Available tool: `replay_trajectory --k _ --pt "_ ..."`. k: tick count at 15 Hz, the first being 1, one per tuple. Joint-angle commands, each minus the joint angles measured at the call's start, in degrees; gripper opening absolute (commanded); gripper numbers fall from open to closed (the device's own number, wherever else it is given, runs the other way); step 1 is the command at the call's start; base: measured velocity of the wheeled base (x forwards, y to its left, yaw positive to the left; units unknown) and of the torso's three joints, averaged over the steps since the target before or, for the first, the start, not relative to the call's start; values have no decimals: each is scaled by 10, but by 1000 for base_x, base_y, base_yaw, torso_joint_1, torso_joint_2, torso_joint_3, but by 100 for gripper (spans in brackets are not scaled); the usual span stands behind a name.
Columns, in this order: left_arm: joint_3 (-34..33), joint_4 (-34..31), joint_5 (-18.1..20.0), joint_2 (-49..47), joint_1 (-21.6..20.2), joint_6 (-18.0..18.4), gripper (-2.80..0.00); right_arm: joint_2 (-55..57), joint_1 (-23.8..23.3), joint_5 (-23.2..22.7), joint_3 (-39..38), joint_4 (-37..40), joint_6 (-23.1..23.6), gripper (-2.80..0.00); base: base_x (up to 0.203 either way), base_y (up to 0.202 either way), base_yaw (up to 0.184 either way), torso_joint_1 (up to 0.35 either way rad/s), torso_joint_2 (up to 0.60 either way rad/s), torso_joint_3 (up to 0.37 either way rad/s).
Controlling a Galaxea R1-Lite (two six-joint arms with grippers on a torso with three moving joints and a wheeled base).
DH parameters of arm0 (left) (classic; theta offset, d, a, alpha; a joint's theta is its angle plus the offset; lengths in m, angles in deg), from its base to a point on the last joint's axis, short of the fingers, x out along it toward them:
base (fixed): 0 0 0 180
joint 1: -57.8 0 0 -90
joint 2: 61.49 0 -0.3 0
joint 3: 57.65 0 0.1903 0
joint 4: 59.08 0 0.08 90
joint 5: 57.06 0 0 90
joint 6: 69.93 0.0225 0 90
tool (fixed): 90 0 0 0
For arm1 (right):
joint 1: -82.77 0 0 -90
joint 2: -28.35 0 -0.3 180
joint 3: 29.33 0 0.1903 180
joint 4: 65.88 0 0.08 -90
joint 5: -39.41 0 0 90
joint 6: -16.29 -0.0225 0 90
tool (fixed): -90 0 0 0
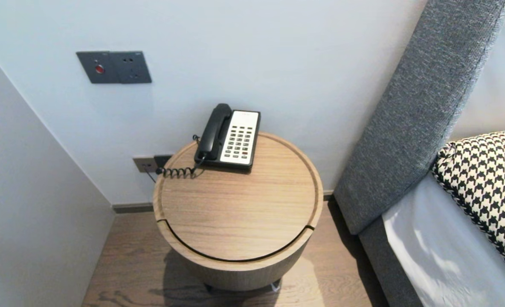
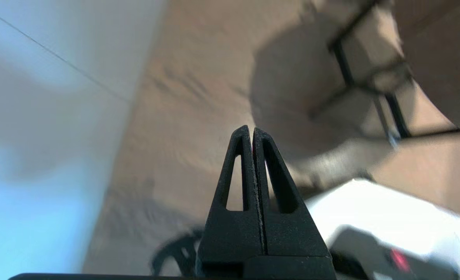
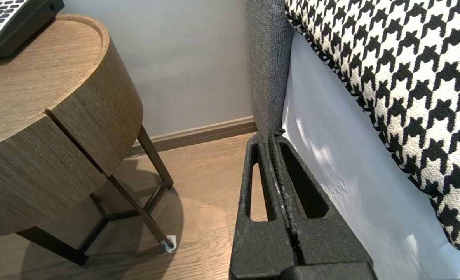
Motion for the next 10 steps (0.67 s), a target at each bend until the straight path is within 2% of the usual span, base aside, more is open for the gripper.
replay_trajectory --k 1,2,4,8,10 --pt "-38 35 0 65 -46 21 -280 1 0 0 -15 0 0 -280 0 0 0 0 0 0" --pt "-41 41 7 77 -55 37 -280 1 0 0 -15 0 0 -280 0 0 0 0 0 0" --pt "-48 60 44 83 -58 67 -280 1 0 0 -15 0 0 -280 0 0 0 0 0 0" --pt "-83 141 109 84 -57 148 -280 1 0 0 -15 0 0 -280 0 0 0 0 0 0" --pt "-91 139 122 98 -49 165 -280 1 0 0 -15 0 0 -280 0 0 0 0 0 0"
